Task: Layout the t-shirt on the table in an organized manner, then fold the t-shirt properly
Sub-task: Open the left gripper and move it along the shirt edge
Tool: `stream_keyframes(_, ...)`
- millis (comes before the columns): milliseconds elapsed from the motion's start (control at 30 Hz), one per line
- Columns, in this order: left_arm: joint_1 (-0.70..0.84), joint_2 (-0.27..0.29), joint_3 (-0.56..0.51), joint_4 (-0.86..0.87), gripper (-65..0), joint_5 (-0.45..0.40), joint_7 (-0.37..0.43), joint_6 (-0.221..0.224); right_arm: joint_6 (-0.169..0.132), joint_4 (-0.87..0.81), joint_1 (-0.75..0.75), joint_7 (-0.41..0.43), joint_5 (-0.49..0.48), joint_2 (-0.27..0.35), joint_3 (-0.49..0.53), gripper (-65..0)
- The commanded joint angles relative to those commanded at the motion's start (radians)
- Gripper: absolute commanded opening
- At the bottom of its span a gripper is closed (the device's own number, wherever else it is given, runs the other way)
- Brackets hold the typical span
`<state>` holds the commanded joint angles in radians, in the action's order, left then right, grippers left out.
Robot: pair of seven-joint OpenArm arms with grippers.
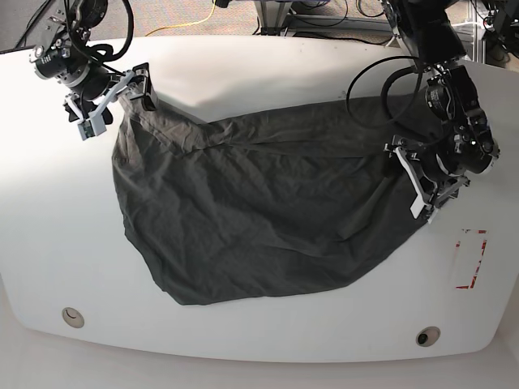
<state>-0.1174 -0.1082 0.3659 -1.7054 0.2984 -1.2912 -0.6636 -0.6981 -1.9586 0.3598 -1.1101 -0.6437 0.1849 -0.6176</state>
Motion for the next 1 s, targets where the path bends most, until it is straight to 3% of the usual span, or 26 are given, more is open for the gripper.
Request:
stream_keyframes(200, 0.018, -0.008, 0.002, -0.006, -18.9, 0.051, -0.061, -0.009, 0.000, 0.000, -0.018, 0.000, 0.006, 0.000, -0.003, -1.6)
stream_keyframes(333, 0.037, -0.060, -0.003, -0.002, -18.9, 0.098, -0.098, -0.035, 0.000, 0.000, -0.021, 0.000, 0.003, 0.000, -0.003, -1.6)
stream_keyframes(900, 0.120, -0.137, -0.054, 0.000, -19.3, 0.112, -0.105, -0.035, 0.000, 0.002, -0.025, 0.000, 0.006, 0.000, -0.003, -1.6)
stream_keyframes(1000, 0.124, -0.138, -0.054, 0.000, -22.6, 0.110, -0.105, -0.035, 0.000, 0.002, -0.026, 0.000, 0.006, 0.000, -0.003, -1.6)
